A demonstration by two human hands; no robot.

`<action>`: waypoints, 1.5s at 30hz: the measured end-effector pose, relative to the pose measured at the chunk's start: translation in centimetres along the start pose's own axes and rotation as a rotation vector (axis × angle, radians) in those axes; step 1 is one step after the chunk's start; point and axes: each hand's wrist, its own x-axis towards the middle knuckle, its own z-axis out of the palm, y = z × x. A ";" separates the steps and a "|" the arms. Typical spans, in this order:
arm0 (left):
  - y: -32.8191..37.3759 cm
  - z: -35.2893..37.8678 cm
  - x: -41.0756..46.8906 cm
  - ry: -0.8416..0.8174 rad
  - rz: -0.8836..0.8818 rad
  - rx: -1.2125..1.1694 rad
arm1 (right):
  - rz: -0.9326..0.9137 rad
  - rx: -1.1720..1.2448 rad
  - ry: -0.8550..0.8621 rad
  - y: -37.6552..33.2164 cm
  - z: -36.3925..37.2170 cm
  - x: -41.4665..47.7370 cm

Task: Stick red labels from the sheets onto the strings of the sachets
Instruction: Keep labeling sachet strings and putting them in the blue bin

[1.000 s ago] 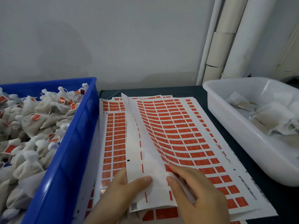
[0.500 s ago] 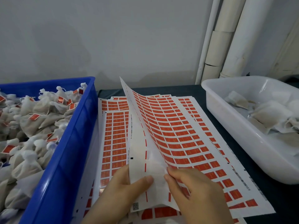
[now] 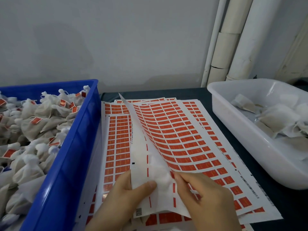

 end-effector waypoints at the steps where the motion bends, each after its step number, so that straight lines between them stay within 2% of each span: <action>1: 0.2 -0.1 -0.1 -0.005 -0.003 -0.007 | 0.025 0.048 -0.052 -0.3 -0.3 0.1; 4: 0.6 -0.2 -0.5 -0.026 0.002 -0.016 | 0.069 0.150 -0.153 -0.7 -1.2 -0.1; 6: 0.8 0.0 -0.8 -0.030 0.024 -0.005 | 0.029 0.161 -0.199 -0.4 -1.1 -0.2; 9: 0.7 0.3 -0.9 -0.022 0.042 0.022 | 0.038 0.026 -0.065 -0.3 -0.5 -0.4; 15: 0.5 0.6 -0.9 -0.012 0.057 0.045 | 0.043 -0.058 0.003 -0.5 -0.6 -0.5; 24: 0.2 0.2 -1.2 -0.072 0.020 0.011 | 0.166 0.089 -0.059 -0.6 -0.5 -0.4; 28: 0.2 0.2 -1.1 -0.044 -0.001 -0.008 | 0.230 0.147 -0.015 -0.7 -0.6 -0.4; 34: 0.2 0.4 -1.2 -0.012 -0.014 -0.024 | 0.209 0.133 0.008 -0.5 -0.9 -0.2; 37: 0.2 0.3 -1.2 -0.018 -0.013 -0.025 | 0.221 0.223 -0.016 -0.5 -0.6 -0.3; 45: 0.1 0.2 -1.4 -0.012 -0.019 0.013 | 0.078 0.049 -0.020 -0.5 -0.6 -0.4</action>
